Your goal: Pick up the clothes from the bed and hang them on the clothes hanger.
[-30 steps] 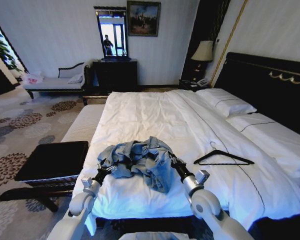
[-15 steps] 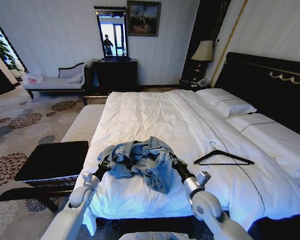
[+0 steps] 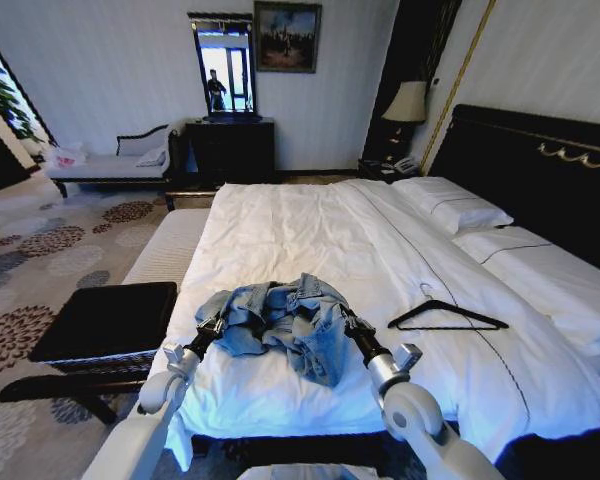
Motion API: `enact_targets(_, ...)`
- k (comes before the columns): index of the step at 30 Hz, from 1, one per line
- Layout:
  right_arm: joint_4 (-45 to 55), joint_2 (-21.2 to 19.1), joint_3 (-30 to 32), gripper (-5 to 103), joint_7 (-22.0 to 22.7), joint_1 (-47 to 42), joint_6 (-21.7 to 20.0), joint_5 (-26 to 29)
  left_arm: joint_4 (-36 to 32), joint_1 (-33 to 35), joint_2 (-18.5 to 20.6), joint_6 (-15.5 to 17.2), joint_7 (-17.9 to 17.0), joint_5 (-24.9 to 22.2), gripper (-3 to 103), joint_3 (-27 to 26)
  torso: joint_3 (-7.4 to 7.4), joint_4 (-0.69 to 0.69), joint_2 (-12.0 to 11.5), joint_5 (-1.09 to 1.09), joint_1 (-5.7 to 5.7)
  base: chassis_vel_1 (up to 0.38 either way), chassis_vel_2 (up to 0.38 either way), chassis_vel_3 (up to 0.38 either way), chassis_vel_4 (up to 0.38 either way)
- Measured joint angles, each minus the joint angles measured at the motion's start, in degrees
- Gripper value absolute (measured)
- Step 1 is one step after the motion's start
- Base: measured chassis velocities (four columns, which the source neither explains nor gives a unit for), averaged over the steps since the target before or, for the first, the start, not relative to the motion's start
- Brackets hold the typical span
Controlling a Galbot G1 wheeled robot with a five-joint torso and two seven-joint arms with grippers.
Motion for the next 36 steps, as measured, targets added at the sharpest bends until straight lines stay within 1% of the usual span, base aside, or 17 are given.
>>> enact_targets(3, 0.81, -0.48, 0.28, 4, -0.72, 0.01, 0.94, 2.51, -0.91, 0.09, 0.31, -0.1, -0.05, -0.48, 4, -0.88, 0.0, 0.0, 0.0, 0.0, 0.0, 0.0, 0.0, 0.0, 0.0)
enact_targets(5, 1.74, -2.17, 1.27, 4, -3.39, 0.52, 2.92, 4.75, -4.07, 0.32, 1.68, 0.02, -0.85, -2.81, 4, -3.34, 0.0, 0.0, 0.0, -0.01, 0.0, 0.0, 0.0, 0.0, 0.0)
enact_targets(6, 1.74, -2.17, 1.27, 4, -3.39, 0.52, 2.92, 4.75, -4.07, 0.32, 1.68, 0.02, -0.85, -2.81, 4, -3.34, 0.0, 0.0, 0.0, -0.01, 0.0, 0.0, 0.0, 0.0, 0.0)
enact_targets(9, 2.27, -5.18, 3.16, 4, -7.22, 2.2, 4.96, 6.18, -10.84, 0.2, 4.58, 1.3, -2.79, -8.55, 4, -6.94, 0.0, 0.01, 0.0, 0.01, 0.0, 0.0, 0.0, 0.0, 0.0)
enact_targets(11, 2.4, -5.73, 3.51, 4, -7.81, 2.57, 5.27, 6.63, -12.05, 0.07, 5.17, 1.59, -3.25, -9.56, 4, -7.58, 0.0, 0.01, 0.0, 0.01, 0.0, 0.0, 0.0, 0.0, 0.0)
enact_targets(13, 2.95, -8.05, 4.96, 4, -10.38, 4.47, 6.72, 9.08, -16.86, -1.24, 8.05, 3.07, -5.35, -13.81, 4, -10.03, 0.0, 0.0, 0.0, 0.01, 0.0, 0.0, 0.0, 0.0, 0.0)
enact_targets(15, 3.18, -9.36, 5.72, 4, -11.99, 6.16, 7.8, 10.59, -19.13, -2.55, 9.96, 4.3, -6.52, -16.01, 4, -11.3, 0.0, 0.0, 0.0, 0.0, 0.0, 0.0, 0.0, 0.0, 0.0)
enact_targets(16, 3.18, -9.36, 5.72, 4, -11.99, 6.16, 7.8, 10.59, -19.13, -2.55, 9.96, 4.3, -6.52, -16.01, 4, -11.3, 0.0, 0.0, 0.0, 0.0, 0.0, 0.0, 0.0, 0.0, 0.0)
enact_targets(19, 3.5, -12.47, 6.8, 4, -14.6, 13.14, 9.58, 14.61, -23.46, -7.79, 15.28, 7.5, -9.19, -21.15, 4, -12.9, 0.0, 0.0, 0.0, 0.0, 0.0, 0.0, 0.0, 0.0, 0.0)
enact_targets(20, 3.5, -12.47, 6.8, 4, -14.6, 13.14, 9.58, 14.61, -23.46, -7.79, 15.28, 7.5, -9.19, -21.15, 4, -12.9, 0.0, 0.0, 0.0, 0.0, 0.0, 0.0, 0.0, 0.0, 0.0)
enact_targets(21, 3.79, -13.18, 7.1, 4, -14.76, 15.26, 9.71, 16.12, -24.41, -9.35, 16.61, 8.27, -9.88, -22.46, 4, -13.25, 0.01, 0.0, 0.0, 0.01, 0.0, 0.0, 0.0, 0.0, 0.0)
enact_targets(24, 5.28, -15.69, 9.03, 4, -14.57, 22.76, 9.77, 23.04, -27.38, -14.07, 20.61, 10.65, -12.22, -28.05, 4, -15.2, 0.01, 0.01, -0.01, 0.0, 0.02, 0.0, 0.0, 0.0, 0.0)
enact_targets(25, 5.28, -15.69, 9.03, 4, -14.57, 22.76, 9.77, 23.04, -27.38, -14.07, 20.61, 10.65, -12.22, -28.05, 4, -15.2, 0.01, 0.01, -0.01, 0.0, 0.02, 0.0, 0.0, 0.0, 0.0)
enact_targets(28, 7.07, -17.76, 11.57, 4, -13.75, 26.49, 9.77, 27.0, -30.05, -15.99, 23.5, 11.76, -13.65, -32.54, 4, -18.11, 0.0, 0.0, 0.0, 0.01, 0.02, 0.0, 0.0, 0.0, 0.0)
enact_targets(30, 7.84, -18.52, 12.53, 4, -13.62, 27.09, 9.76, 27.86, -30.97, -15.99, 24.27, 11.96, -13.85, -33.77, 4, -19.11, 0.0, 0.01, 0.0, 0.01, 0.01, 0.0, 0.0, 0.0, 0.0)
enact_targets(33, 11.67, -20.98, 15.88, 4, -13.56, 27.17, 9.75, 29.8, -35.89, -13.32, 26.8, 12.23, -13.97, -37.8, 4, -24.55, -0.01, 0.01, 0.0, 0.01, -0.01, 0.0, 0.0, 0.0, 0.0)
enact_targets(36, 14.73, -21.62, 17.55, 4, -13.34, 25.62, 9.67, 29.96, -39.31, -10.32, 27.5, 12.38, -13.96, -40.28, 4, -28.79, -0.01, 0.01, 0.0, 0.0, -0.01, 0.0, 0.0, 0.0, 0.0)
